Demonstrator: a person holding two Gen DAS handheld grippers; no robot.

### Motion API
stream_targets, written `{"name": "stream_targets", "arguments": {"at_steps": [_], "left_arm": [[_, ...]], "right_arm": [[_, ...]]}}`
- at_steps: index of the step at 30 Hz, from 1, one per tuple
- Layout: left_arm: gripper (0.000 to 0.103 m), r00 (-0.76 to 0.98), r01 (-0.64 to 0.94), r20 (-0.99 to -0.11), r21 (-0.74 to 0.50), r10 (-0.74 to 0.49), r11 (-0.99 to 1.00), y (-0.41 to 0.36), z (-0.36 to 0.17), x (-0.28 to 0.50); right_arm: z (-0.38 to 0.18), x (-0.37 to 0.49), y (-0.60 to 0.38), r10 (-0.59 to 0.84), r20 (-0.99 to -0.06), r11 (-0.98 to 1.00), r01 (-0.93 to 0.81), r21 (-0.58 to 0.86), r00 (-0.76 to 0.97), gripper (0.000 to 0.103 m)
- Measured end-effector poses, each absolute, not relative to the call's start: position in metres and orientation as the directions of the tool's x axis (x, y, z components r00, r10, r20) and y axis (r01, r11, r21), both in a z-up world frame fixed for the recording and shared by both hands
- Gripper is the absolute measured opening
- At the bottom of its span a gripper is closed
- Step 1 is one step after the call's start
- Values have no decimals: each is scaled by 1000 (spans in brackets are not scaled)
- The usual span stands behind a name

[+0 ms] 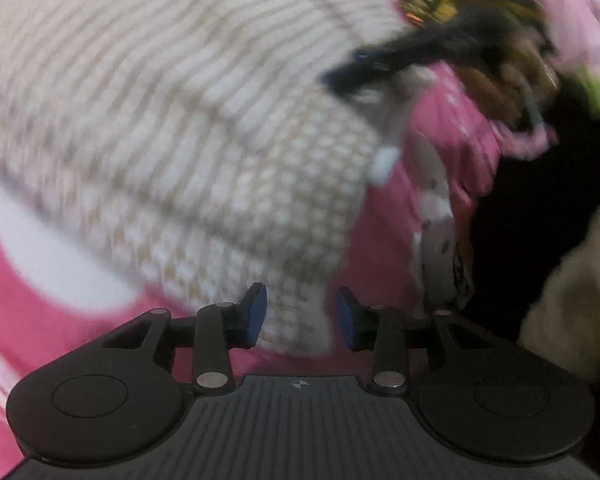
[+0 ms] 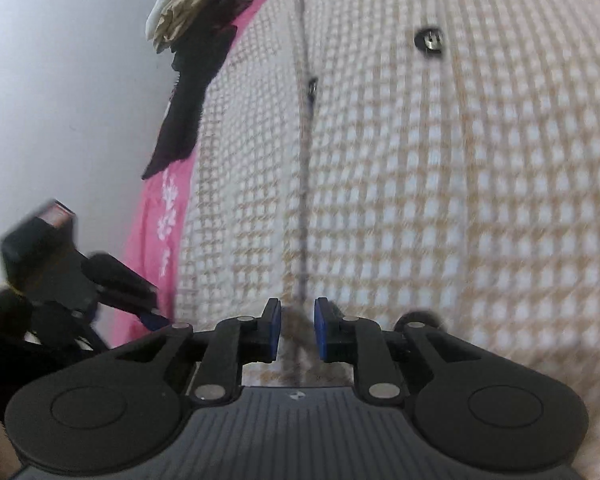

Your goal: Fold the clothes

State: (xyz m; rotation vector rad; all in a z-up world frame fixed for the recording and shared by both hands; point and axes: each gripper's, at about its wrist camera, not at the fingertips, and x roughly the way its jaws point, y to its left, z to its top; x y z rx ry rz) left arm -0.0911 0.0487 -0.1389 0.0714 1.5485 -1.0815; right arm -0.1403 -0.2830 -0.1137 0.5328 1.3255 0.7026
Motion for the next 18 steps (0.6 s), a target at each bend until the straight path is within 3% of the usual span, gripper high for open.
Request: {"name": "stream_targets", "arguments": {"at_steps": [3, 9, 13, 18], "left_arm": [[38, -294, 417, -752, -656, -589, 629, 63, -147, -87], [38, -233, 232, -707, -707, -668, 668, 66, -162, -72], [25, -171, 187, -714, -701, -679, 689, 62, -159, -74], [18, -119, 247, -696, -711, -708, 658, 62, -144, -83]], "right_arm": [[-120, -145, -273, 744, -667, 666, -133, 734, 46, 25], [-120, -149, -252, 731, -681, 677, -150, 721, 29, 24], [-111, -153, -246, 724, -688, 683, -198, 703, 54, 12], [-94, -154, -235, 735, -676, 666, -254, 701, 59, 10]]}}
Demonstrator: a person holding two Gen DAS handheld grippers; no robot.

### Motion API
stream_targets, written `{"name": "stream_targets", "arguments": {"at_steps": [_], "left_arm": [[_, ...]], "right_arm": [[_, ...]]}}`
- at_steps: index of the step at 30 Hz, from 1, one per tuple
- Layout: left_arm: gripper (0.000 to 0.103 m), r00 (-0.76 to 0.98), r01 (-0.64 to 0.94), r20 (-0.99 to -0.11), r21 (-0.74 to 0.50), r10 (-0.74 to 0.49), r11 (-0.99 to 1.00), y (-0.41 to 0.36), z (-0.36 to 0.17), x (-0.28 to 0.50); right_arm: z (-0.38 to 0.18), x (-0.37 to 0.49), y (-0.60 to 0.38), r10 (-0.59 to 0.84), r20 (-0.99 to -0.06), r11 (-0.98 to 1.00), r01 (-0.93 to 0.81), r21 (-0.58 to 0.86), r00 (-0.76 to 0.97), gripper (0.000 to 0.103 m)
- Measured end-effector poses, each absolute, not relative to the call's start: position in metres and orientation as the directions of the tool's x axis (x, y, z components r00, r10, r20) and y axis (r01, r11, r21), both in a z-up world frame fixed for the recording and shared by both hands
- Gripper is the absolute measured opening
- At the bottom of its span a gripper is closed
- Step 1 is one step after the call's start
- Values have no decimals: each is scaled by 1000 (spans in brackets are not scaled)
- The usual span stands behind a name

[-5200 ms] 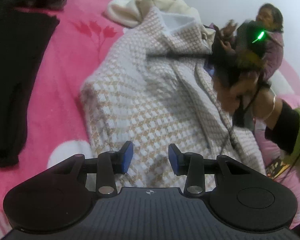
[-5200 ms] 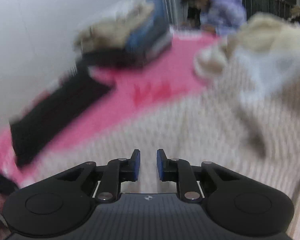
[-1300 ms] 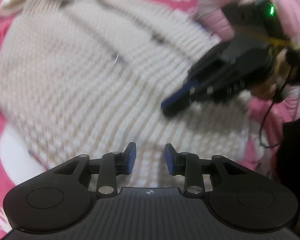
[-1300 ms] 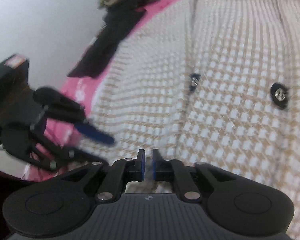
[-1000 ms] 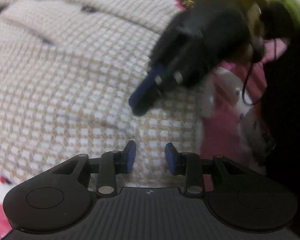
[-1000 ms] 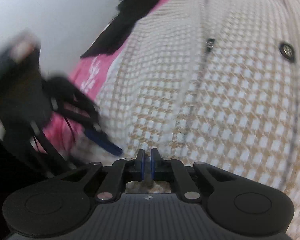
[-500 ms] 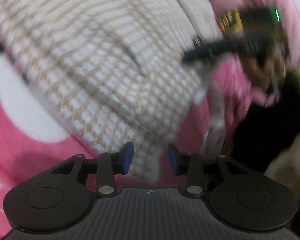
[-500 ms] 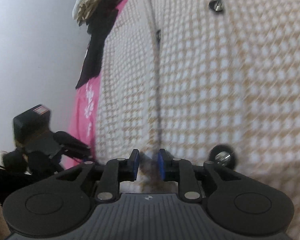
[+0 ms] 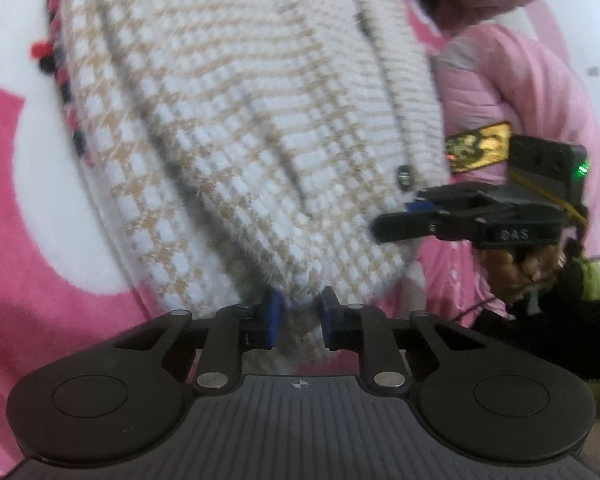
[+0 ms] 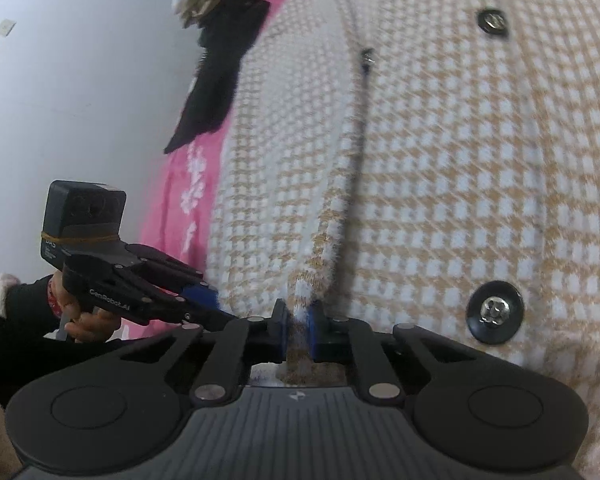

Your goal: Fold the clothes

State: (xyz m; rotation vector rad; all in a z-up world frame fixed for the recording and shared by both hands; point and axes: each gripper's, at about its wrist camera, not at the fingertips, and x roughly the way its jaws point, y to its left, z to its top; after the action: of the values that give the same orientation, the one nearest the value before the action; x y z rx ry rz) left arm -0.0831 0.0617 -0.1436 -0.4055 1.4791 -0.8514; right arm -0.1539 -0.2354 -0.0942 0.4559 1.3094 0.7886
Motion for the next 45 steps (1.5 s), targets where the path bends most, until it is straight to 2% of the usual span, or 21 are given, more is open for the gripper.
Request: {"name": "stream_targets", "arguments": {"at_steps": [6, 13, 16, 20, 24, 26, 29, 33, 36, 38, 41, 45], "left_arm": [[17, -108, 305, -697, -702, -709, 643, 67, -129, -88], [15, -156, 332, -756, -646, -636, 687, 40, -155, -96], [18, -161, 364, -775, -622, -611, 694, 31, -153, -97], [35, -205, 514, -814, -563, -544, 647, 23, -129, -102], [47, -173, 693, -823, -492, -542, 527, 22, -87, -107], [65, -112, 724, -811, -463, -575, 512, 22, -79, -104], [66, -46, 730, -815, -423, -578, 537, 15, -89, -100], [66, 9, 737, -855, -345, -519, 581, 0, -125, -105], [66, 10, 792, -870, -294, -492, 535, -8, -116, -113], [66, 1, 795, -870, -299, -494, 528, -9, -103, -106], [67, 58, 817, -849, -261, -525, 513, -5, -81, -90], [67, 192, 787, -842, -176, -505, 592, -12, -88, -55]], "right_arm": [[-90, -157, -220, 745, -666, 644, -301, 703, 35, 10], [-113, -158, -209, 691, -723, 691, -308, 654, 15, 10], [-112, -157, -208, 673, -739, 705, -302, 642, -1, 13], [-89, -153, -207, 628, -777, 707, -386, 593, -44, 24], [-51, -148, -209, 611, -786, 702, -524, 483, 95, 24], [-43, -144, -201, 612, -772, 706, -560, 434, 172, 22], [-49, -145, -183, 614, -754, 693, -615, 375, 233, 21], [-91, -159, -166, 520, -819, 681, -696, 227, 242, 20], [-89, -163, -161, 513, -821, 655, -732, 185, 252, 19], [-76, -151, -168, 520, -820, 656, -726, 206, 238, 19], [-55, -124, -183, 527, -775, 713, -678, 179, 350, 19], [-60, -84, -198, 427, -781, 809, -579, 104, 457, 20]]}}
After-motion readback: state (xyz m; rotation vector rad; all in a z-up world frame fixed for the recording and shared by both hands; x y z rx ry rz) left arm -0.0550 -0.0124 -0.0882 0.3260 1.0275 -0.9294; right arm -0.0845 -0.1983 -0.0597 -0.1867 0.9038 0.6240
